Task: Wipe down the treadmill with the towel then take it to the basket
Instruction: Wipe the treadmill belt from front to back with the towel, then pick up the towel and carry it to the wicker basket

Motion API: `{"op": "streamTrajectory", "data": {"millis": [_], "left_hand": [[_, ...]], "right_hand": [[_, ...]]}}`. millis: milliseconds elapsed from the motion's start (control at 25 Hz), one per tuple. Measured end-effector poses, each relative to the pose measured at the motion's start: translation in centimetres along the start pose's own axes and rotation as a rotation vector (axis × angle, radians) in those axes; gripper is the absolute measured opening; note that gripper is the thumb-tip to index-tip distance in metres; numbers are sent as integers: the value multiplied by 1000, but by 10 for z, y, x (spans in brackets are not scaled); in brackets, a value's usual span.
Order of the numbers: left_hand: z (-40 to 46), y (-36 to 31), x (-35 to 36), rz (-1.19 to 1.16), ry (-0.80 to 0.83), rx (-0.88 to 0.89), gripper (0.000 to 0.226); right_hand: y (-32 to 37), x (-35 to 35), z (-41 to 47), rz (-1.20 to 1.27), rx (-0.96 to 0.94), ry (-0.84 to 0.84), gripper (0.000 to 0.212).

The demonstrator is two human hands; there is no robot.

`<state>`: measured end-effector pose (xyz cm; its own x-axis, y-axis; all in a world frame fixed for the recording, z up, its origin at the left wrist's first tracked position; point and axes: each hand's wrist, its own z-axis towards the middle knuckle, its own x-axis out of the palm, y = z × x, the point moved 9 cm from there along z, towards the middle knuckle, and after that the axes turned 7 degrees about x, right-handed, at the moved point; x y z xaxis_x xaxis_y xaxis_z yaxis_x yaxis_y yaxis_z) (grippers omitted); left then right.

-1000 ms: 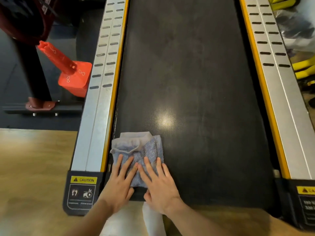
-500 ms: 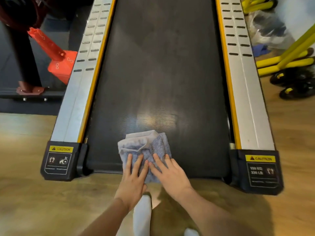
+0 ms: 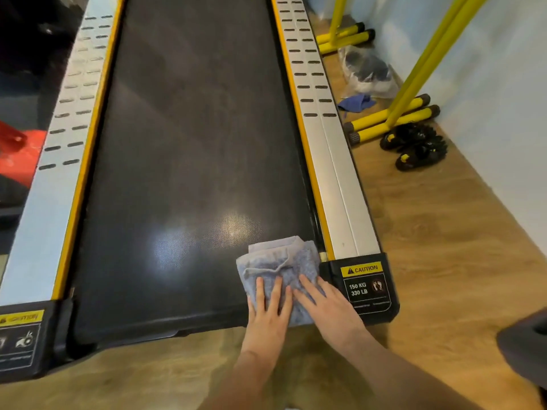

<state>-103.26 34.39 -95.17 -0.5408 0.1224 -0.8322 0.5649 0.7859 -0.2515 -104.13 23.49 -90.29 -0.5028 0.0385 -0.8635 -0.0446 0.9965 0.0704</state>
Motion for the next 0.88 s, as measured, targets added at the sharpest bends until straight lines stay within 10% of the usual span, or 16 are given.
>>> {"op": "streamTrajectory", "data": {"millis": [400,880], "left_hand": [[-18,23,-187,-149,182,99,55],[-157,-26,-731,0,-311,406,10]], "right_hand": [[-11,-149,0,482,274,191,41],[-6,-680,-117,294,135,-252,17]]}}
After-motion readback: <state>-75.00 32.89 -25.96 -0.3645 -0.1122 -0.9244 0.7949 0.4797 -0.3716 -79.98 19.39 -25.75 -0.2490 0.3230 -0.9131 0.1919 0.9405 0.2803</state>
